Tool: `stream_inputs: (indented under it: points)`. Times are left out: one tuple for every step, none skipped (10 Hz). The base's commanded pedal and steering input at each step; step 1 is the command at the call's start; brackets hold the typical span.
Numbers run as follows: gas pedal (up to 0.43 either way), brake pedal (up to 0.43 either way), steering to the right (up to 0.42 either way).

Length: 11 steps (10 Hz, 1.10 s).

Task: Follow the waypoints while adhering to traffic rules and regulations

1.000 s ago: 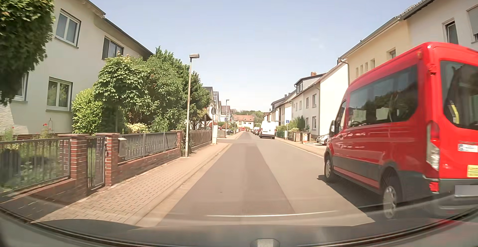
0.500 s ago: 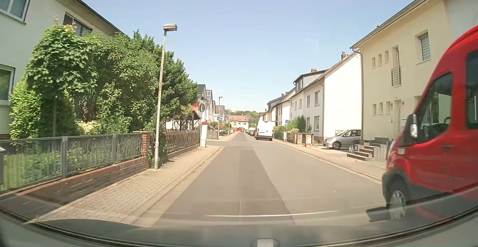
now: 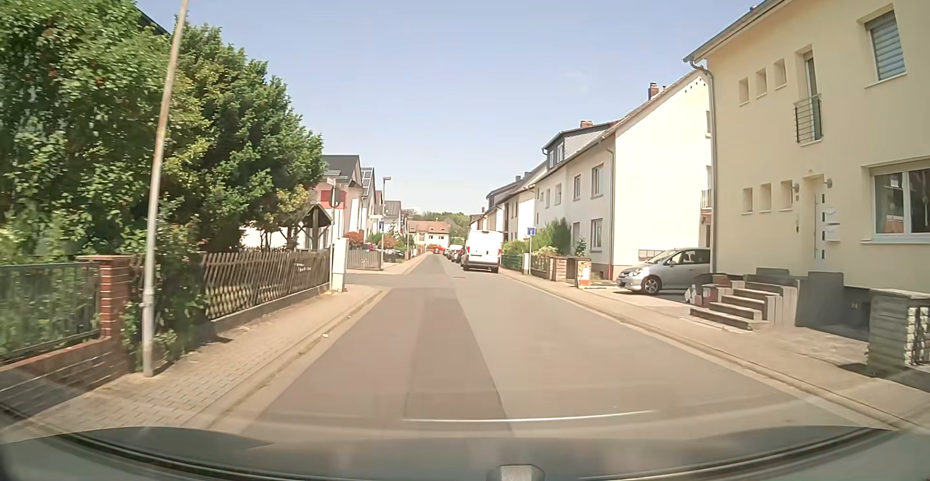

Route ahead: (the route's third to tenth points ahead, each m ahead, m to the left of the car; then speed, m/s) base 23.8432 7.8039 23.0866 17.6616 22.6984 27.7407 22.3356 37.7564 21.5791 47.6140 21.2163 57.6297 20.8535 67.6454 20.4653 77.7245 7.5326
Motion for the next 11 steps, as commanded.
stream_inputs:
  points:
    - [0.0,0.061,0.083]
    - [0.0,0.067,0.078]
    - [0.0,0.067,0.066]
    - [0.0,0.079,0.047]
    - [0.0,0.079,0.028]
    - [0.0,0.091,0.002]
    - [0.0,0.11,-0.003]
    - [0.0,0.116,0.0]
    - [0.0,0.134,-0.001]
    - [0.0,0.14,-0.002]
    - [0.0,0.146,-0.003]
